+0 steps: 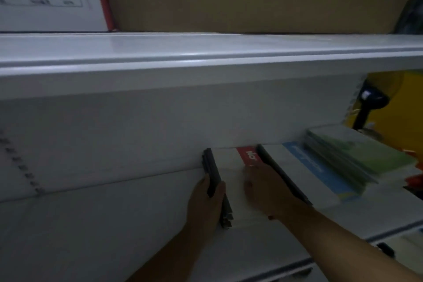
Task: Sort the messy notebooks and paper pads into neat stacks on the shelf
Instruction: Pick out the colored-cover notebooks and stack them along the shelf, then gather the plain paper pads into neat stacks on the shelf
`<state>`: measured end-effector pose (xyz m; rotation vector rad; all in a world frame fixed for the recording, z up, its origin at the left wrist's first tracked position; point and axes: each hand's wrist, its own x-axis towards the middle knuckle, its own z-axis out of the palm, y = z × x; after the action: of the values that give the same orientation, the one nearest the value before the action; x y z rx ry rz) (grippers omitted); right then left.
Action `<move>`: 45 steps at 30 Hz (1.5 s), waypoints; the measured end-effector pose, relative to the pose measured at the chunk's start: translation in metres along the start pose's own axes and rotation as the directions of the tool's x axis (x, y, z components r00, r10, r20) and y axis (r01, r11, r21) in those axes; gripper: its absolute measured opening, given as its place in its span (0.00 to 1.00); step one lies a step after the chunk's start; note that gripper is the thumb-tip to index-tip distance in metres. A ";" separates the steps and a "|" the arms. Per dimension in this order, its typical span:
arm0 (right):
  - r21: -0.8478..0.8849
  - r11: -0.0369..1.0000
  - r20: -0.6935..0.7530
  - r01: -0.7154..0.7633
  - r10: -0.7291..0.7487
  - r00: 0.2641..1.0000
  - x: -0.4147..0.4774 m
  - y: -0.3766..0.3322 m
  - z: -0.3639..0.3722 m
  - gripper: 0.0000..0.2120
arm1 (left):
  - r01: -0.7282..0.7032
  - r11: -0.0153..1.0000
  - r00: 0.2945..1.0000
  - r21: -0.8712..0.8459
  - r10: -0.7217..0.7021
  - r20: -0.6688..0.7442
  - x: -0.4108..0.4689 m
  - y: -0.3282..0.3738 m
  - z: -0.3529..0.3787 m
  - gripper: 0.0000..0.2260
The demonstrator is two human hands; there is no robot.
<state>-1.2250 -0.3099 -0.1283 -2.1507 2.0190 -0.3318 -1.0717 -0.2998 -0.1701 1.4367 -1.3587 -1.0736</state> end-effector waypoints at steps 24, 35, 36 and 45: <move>-0.467 0.864 -0.071 0.186 -0.246 0.967 -0.013 -0.176 -0.008 0.29 | -0.569 0.332 0.720 0.752 0.643 0.261 -0.028 0.016 -0.250 0.30; -0.165 0.663 0.310 0.730 -0.668 0.677 -0.062 -0.471 0.091 0.29 | 0.340 0.214 0.936 0.916 0.018 -0.352 -0.175 -0.045 -0.595 0.26; -0.152 0.648 0.337 0.746 -0.676 0.656 -0.067 -0.489 0.099 0.29 | 0.360 0.225 0.928 0.905 0.014 -0.373 -0.189 -0.052 -0.607 0.26; -0.100 0.468 0.355 0.878 -0.808 0.471 -0.089 -0.644 0.140 0.27 | 0.464 0.418 0.864 0.781 -0.019 -0.503 -0.259 -0.102 -0.668 0.24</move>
<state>-0.5737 -0.1814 -0.0888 -3.0466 0.6826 0.1507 -0.4094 -0.0188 -0.0899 2.5516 -1.4411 -0.0247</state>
